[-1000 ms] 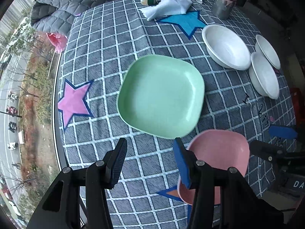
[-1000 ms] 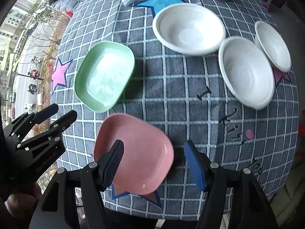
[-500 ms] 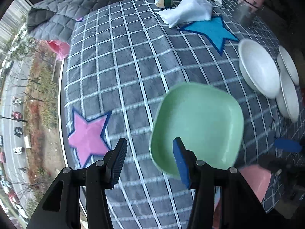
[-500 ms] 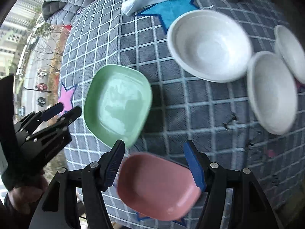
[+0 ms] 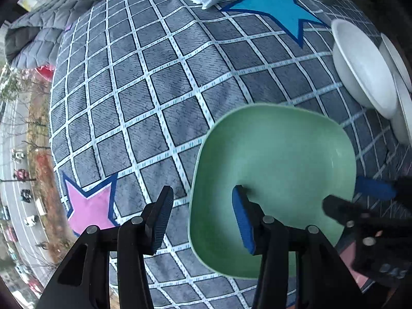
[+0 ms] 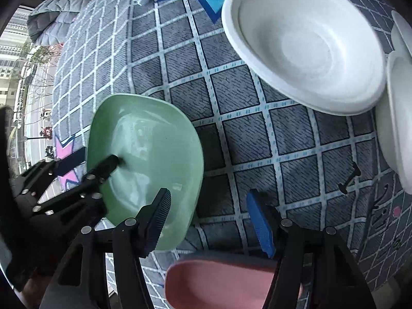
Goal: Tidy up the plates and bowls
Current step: 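Move the left gripper to the green plate and grip its rim, then lift the green plate with the left gripper and lower it onto the pink plate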
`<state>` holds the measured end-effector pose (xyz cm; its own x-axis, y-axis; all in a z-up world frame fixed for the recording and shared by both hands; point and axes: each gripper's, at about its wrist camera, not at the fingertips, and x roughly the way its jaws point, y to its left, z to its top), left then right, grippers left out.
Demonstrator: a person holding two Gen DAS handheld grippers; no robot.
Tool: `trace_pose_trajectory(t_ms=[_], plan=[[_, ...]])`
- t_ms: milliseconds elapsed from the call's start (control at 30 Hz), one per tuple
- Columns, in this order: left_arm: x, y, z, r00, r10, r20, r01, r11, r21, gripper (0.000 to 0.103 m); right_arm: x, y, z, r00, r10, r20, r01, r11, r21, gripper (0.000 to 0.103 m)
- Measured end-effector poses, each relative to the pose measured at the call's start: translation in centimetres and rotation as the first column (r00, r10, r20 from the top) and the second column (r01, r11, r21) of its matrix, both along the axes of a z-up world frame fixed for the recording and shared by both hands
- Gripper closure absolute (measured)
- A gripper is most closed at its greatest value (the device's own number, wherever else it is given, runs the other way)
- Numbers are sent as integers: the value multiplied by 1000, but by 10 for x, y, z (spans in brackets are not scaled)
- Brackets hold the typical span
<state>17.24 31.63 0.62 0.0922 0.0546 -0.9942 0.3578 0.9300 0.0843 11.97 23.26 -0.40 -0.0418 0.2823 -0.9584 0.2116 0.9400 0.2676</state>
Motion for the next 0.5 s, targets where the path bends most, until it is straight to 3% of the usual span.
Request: trace_pose_trajectory(t_ms=[100,167,333,500], plan=[[12,0,1,1000,-2,-19,1,999,-39,76,4,4,-3,1000,-23,11,22,1000,15,45],[14,-3,1,999,-33,-12,32,999,-33,78,6,6,-3,1000,-17,20,17,1000,10,58],[22,-6,0,1000,-13,-25,12,998,-60,82,9,18,-2,999,45,27,-45,999,-22,76],[8,-3,-3,999,-24,-28,23,999,-36,85,8,18,-2,999,40,21,-39,999,-26,83]])
